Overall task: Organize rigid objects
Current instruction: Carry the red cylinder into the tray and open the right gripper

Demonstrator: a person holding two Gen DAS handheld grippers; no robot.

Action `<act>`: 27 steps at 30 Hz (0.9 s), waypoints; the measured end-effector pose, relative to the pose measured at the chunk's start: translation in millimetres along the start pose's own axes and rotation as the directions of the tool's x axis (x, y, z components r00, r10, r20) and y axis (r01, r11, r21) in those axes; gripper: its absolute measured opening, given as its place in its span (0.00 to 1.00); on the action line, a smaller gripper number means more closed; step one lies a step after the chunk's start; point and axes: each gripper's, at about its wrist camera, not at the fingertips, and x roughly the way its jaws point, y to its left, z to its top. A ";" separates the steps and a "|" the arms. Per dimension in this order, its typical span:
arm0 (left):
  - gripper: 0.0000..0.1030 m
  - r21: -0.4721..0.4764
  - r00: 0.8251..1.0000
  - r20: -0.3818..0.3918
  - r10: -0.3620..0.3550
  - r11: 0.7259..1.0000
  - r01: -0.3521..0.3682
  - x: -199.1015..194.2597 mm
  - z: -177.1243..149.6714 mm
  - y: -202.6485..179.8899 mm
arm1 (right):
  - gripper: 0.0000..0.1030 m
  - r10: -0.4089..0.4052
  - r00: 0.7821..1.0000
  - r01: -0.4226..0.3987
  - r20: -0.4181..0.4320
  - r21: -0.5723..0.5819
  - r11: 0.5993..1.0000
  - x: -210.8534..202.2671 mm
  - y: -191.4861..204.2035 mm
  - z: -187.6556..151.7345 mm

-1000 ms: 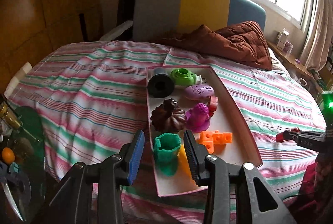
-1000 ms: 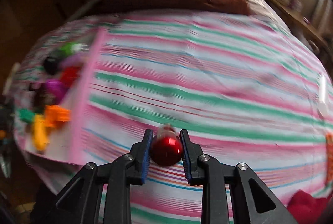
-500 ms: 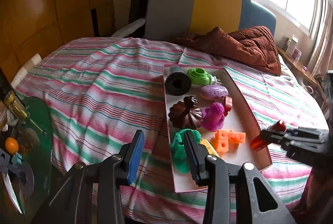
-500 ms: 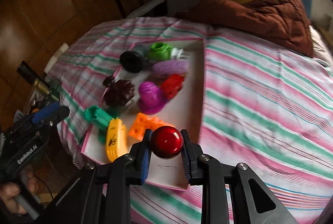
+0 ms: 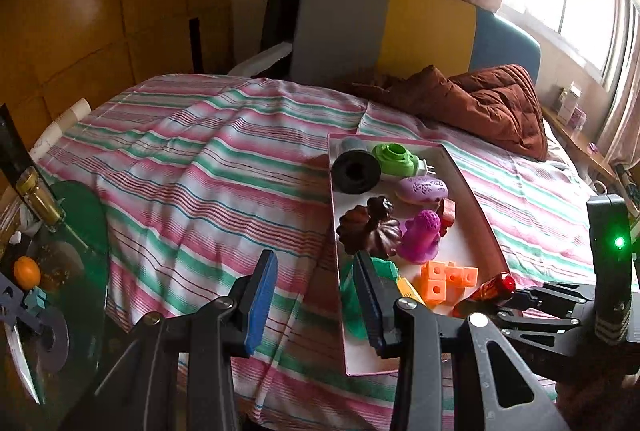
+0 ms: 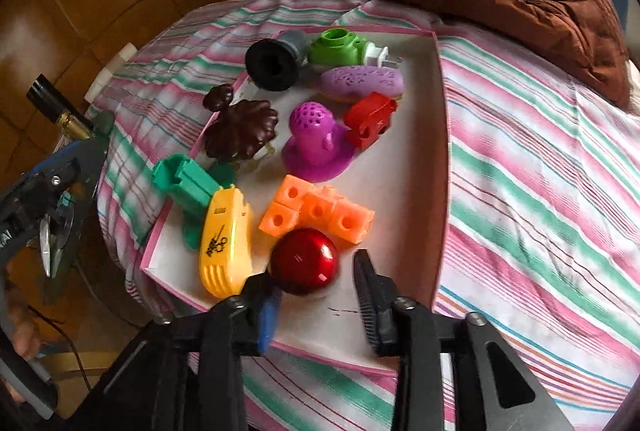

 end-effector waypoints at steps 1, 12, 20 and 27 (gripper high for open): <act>0.38 -0.001 1.000 0.006 0.002 1.000 -0.002 -1.1 0.3 -0.1 | 0.45 -0.002 1.000 0.002 0.008 0.006 1.000 -1.9 -0.6 0.5; 0.38 0.002 0.998 0.041 0.056 0.998 -0.056 -12.5 3.1 -1.1 | 0.51 -0.109 0.983 0.109 0.149 0.008 0.994 -30.9 4.3 9.1; 0.38 0.002 0.994 0.068 0.087 0.996 -0.087 -24.8 4.7 -2.1 | 0.59 -0.029 0.979 0.026 0.203 0.017 1.000 -42.9 8.0 16.0; 0.39 -0.038 0.992 0.069 0.101 0.994 -0.099 -30.4 5.3 1.1 | 0.60 -0.026 0.976 0.020 0.216 0.032 0.999 -44.5 13.5 10.9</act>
